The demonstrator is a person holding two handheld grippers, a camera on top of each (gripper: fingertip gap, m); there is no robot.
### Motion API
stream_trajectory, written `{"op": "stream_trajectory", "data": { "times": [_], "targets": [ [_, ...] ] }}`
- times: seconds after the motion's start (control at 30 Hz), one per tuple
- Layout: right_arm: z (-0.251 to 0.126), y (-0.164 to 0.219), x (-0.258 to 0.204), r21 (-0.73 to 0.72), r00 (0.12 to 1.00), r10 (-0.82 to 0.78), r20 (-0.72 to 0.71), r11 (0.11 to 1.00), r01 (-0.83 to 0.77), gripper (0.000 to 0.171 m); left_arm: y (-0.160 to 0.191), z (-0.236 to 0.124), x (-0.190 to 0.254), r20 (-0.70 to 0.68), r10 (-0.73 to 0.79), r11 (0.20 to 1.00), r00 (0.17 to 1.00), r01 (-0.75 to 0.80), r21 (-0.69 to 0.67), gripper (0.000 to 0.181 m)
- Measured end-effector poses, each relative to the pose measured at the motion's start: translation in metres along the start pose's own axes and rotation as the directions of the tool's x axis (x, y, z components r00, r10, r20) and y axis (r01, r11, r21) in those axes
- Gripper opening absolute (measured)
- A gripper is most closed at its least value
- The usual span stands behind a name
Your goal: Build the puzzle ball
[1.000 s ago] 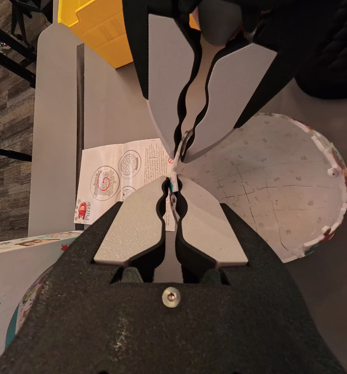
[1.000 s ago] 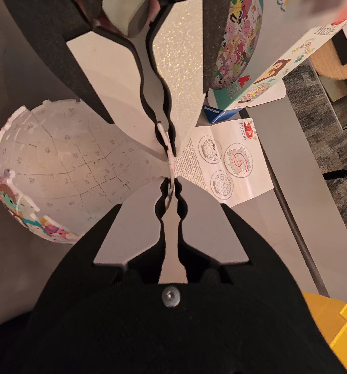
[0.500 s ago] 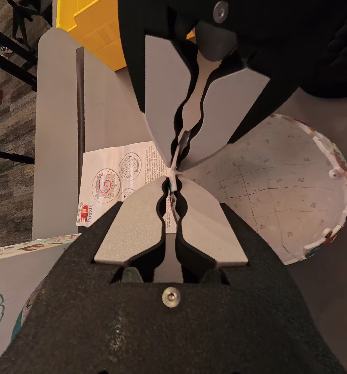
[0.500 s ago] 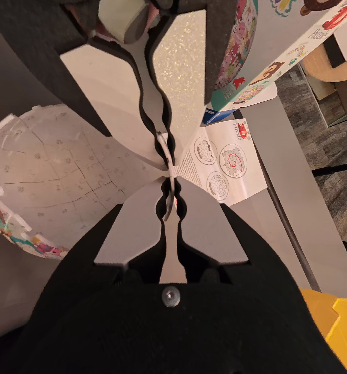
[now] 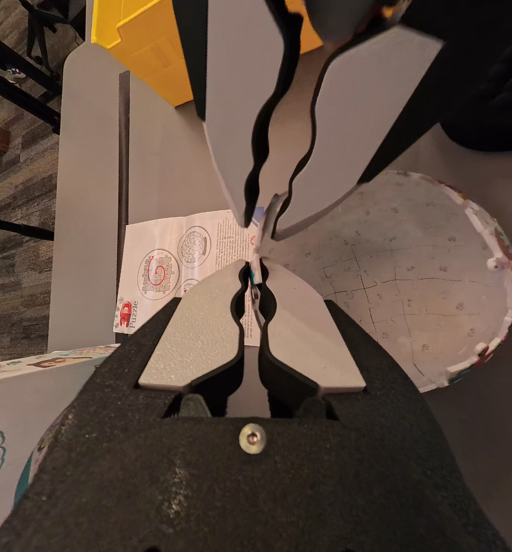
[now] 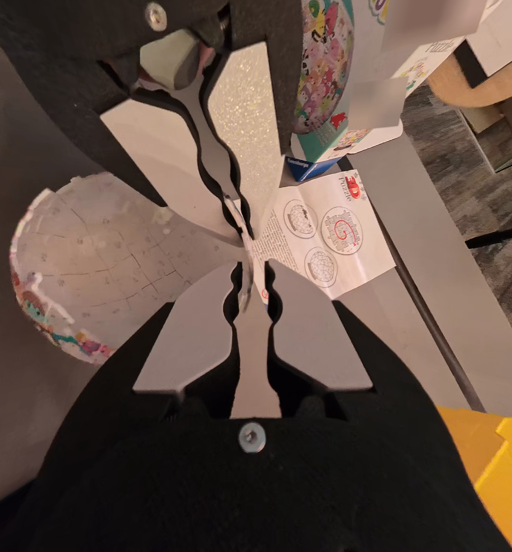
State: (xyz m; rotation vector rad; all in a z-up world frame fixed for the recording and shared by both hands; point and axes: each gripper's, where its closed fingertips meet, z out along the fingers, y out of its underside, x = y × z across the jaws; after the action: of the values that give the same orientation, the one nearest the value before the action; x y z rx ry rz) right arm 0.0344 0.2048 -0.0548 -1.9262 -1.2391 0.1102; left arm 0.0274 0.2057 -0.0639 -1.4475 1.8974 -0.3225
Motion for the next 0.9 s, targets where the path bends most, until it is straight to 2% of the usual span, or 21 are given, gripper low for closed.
{"op": "stream_trajectory", "data": {
  "times": [0.2,0.37,0.9],
  "targets": [
    [-0.003,0.01,0.001,-0.065,1.0,-0.017,0.0,0.998,0.017,0.02,0.0,0.0,0.0,-0.002,0.004,1.0,1.0,-0.004,-0.004,0.003],
    [0.008,0.012,-0.001,-0.111,0.999,-0.037,-0.002,0.993,0.037,0.012,0.0,0.0,0.0,-0.003,0.006,1.0,1.0,-0.006,-0.002,0.003],
    [0.011,0.01,-0.001,-0.084,1.0,0.005,-0.015,0.996,-0.006,0.006,0.002,0.0,-0.002,0.008,0.002,1.0,1.0,-0.002,0.01,0.003]
  ]
}}
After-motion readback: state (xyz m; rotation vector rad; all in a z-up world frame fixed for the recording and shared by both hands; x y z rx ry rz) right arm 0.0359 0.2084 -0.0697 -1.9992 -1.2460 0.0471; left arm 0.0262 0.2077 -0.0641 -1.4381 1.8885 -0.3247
